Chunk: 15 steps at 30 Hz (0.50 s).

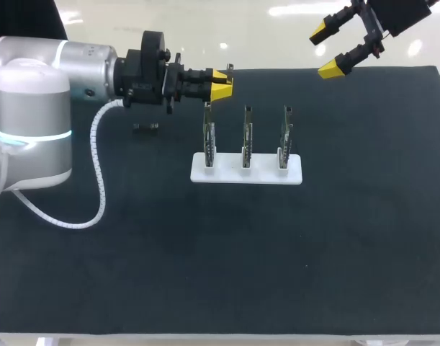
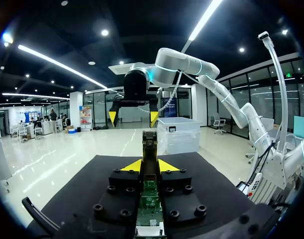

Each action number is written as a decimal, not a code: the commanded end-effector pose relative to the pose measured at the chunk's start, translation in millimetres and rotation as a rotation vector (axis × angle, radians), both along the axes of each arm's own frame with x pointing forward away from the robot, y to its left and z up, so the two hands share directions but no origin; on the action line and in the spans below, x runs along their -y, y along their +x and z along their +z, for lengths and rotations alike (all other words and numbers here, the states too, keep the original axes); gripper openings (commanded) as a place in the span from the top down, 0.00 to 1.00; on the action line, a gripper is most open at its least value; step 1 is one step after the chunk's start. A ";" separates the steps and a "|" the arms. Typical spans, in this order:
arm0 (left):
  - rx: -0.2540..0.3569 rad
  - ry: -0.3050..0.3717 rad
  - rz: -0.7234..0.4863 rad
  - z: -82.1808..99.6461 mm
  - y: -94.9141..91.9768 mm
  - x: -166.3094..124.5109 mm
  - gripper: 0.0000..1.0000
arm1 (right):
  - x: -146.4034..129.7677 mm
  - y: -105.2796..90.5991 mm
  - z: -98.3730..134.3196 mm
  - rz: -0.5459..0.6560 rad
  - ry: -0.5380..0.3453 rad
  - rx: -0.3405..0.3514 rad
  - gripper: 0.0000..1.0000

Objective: Pick up the optical module with the left hand, and insert it into the network port with the right hand.

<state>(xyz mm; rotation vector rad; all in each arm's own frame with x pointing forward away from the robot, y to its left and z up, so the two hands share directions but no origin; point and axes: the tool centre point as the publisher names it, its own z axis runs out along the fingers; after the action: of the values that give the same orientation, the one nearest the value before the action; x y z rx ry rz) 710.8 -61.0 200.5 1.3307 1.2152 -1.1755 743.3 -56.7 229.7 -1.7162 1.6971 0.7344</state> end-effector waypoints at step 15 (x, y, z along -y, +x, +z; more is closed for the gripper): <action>0.001 -0.001 0.000 -0.4 0.7 0.2 1.00 | -45.3 6.0 17.0 0.019 -0.011 0.018 0.00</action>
<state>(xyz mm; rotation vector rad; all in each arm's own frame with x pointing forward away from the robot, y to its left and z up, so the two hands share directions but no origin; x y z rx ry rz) 710.8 -61.0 200.5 1.3308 1.2153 -1.1757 746.0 -22.5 246.3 -1.7373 1.6750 0.7265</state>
